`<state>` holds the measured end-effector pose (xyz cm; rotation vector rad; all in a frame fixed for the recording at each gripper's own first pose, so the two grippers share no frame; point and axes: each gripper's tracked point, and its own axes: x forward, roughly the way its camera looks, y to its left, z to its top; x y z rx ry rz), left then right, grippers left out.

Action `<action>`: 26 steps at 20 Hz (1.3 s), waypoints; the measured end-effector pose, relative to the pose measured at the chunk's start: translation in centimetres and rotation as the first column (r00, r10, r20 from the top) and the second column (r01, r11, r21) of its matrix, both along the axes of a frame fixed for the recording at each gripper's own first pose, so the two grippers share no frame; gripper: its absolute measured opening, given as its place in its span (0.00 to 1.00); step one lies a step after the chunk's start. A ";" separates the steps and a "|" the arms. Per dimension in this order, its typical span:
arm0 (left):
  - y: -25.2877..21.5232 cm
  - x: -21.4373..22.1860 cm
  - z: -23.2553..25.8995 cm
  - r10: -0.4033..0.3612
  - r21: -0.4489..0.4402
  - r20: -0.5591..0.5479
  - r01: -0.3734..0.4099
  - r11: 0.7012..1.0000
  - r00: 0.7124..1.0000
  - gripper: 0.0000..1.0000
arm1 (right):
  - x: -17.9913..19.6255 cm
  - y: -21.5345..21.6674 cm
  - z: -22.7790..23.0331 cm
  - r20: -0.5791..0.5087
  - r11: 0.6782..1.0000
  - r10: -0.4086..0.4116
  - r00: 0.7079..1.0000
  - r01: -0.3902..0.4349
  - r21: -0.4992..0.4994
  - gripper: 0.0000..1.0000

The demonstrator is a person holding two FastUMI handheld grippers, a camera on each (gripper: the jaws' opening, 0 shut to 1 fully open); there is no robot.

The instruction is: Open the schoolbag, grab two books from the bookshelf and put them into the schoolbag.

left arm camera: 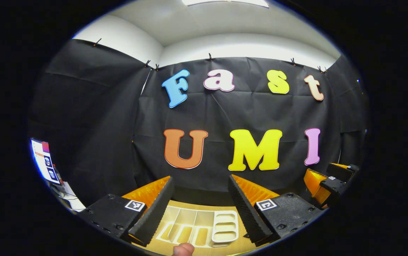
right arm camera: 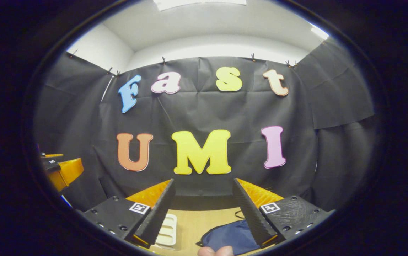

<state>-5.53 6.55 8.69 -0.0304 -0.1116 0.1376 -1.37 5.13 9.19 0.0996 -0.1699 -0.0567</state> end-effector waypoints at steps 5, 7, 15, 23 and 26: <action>0.7 -0.6 0.3 0.020 0.014 0.008 -0.020 1.000 1.000 0.97 | 0.1 0.1 0.0 -0.008 1.000 0.005 1.000 -0.005 -0.011 0.96; 1.1 -0.7 0.4 0.029 0.013 0.005 -0.029 0.999 1.000 0.97 | -0.1 0.7 0.4 0.000 1.000 0.021 1.000 -0.021 -0.018 0.93; 1.6 -1.4 0.6 0.038 0.034 -0.008 -0.038 0.999 0.999 0.97 | -0.9 1.5 1.6 0.018 0.998 0.040 0.999 -0.039 -0.045 0.99; 2.3 -1.9 1.6 0.051 0.030 -0.009 -0.050 0.998 0.999 0.97 | -1.1 2.1 2.7 0.030 0.998 0.043 0.999 -0.042 -0.040 0.96; 2.9 -2.2 1.7 0.071 0.033 -0.011 -0.070 0.997 0.997 0.97 | -0.8 3.4 3.0 0.033 0.997 0.069 0.997 -0.068 -0.038 0.96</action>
